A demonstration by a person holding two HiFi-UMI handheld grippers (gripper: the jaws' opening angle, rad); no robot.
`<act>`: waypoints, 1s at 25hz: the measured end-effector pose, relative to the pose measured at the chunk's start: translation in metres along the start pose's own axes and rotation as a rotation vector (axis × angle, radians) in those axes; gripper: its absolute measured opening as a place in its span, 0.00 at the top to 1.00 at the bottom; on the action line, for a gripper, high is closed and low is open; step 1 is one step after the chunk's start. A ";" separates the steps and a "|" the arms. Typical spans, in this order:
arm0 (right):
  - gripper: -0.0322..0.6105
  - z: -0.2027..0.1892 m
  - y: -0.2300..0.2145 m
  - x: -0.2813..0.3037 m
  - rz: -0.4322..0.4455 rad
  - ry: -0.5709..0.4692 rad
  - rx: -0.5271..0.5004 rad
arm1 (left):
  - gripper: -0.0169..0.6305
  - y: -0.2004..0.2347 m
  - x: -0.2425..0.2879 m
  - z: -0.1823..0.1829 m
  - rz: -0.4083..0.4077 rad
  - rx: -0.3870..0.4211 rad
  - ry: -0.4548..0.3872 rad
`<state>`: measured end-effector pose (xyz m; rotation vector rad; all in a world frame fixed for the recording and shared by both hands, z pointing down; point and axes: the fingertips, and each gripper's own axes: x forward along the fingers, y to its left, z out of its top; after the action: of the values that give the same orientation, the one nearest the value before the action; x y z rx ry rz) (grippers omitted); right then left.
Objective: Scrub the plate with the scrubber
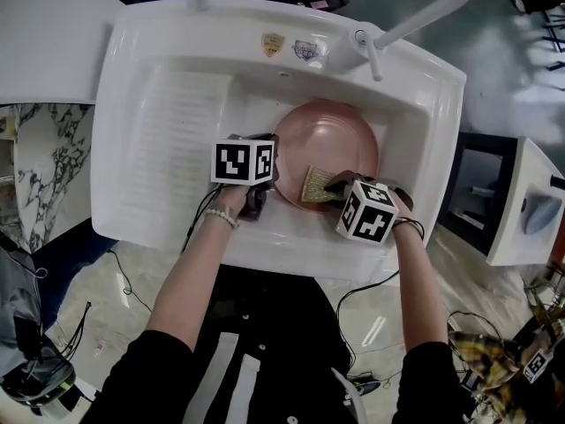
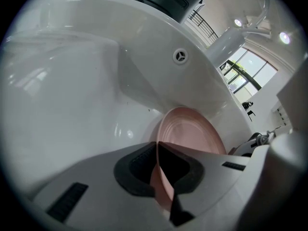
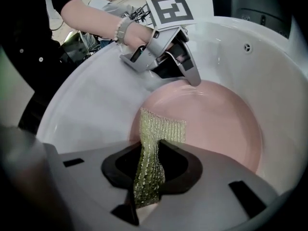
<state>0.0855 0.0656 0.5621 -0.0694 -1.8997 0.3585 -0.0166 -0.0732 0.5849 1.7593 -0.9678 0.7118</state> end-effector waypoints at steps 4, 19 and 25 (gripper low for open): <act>0.81 0.001 0.011 0.000 0.061 -0.018 0.027 | 0.95 0.000 0.000 0.000 0.000 0.000 0.000; 0.82 0.042 0.002 -0.019 -0.056 -0.143 -0.208 | 0.95 0.000 0.001 -0.001 0.000 0.000 0.002; 0.82 0.057 -0.061 -0.019 -0.474 -0.018 -0.582 | 0.95 -0.001 0.000 -0.001 0.002 0.009 -0.003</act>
<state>0.0468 -0.0089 0.5442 -0.0009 -1.9128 -0.5190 -0.0153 -0.0719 0.5852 1.7680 -0.9692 0.7161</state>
